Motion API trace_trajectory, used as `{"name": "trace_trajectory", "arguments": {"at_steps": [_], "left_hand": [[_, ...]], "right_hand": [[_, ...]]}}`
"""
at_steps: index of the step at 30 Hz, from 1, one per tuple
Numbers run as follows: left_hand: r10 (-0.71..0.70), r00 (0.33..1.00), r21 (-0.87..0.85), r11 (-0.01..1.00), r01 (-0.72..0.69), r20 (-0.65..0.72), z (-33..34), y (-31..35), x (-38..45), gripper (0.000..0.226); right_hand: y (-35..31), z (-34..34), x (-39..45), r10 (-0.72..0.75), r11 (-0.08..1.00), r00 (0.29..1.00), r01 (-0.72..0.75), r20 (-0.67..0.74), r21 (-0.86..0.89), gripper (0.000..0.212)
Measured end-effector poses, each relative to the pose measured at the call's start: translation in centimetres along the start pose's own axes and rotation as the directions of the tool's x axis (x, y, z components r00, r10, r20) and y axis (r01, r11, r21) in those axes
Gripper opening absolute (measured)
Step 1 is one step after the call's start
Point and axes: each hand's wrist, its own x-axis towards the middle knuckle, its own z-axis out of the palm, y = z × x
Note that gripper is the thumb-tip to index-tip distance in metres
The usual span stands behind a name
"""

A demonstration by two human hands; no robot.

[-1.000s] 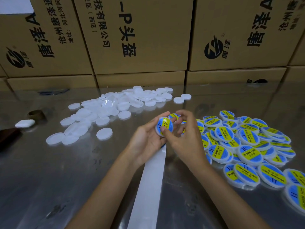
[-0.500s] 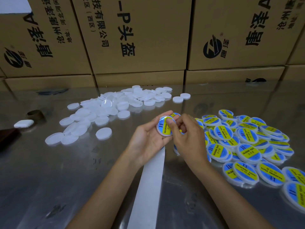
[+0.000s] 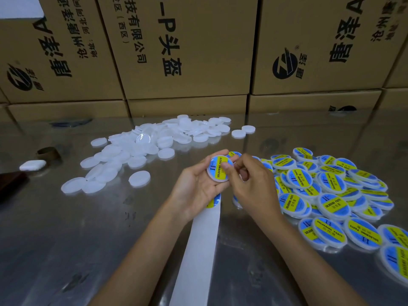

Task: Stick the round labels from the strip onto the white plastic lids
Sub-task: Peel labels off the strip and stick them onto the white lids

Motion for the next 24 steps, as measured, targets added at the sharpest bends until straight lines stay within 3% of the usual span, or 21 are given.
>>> {"name": "trace_trajectory", "arguments": {"at_steps": [5, 10, 17, 24], "left_hand": [[0.005, 1.000, 0.014, 1.000, -0.005, 0.021, 0.4, -0.2, -0.1, 0.050], [-0.063, 0.998, 0.059, 0.996, 0.062, 0.016, 0.9, -0.9, 0.0, 0.056], [-0.074, 0.996, 0.032, 0.997, 0.073, 0.056, 0.9, -1.0, 0.1, 0.053], [-0.070, 0.996, -0.017, 0.997, 0.071, 0.054, 0.6, -1.0, 0.0, 0.047]], "right_hand": [[-0.2, -0.3, -0.1, 0.054, 0.998, 0.999, -0.054, -0.001, -0.015, 0.033], [-0.8, 0.1, -0.4, 0.133, 0.966, 0.991, -0.132, -0.009, -0.222, 0.056], [-0.5, 0.2, -0.3, -0.007, 0.991, 0.997, -0.003, -0.074, -0.132, 0.045], [-0.3, 0.2, -0.3, 0.003, 0.997, 0.997, -0.008, -0.075, -0.077, 0.049]]}}
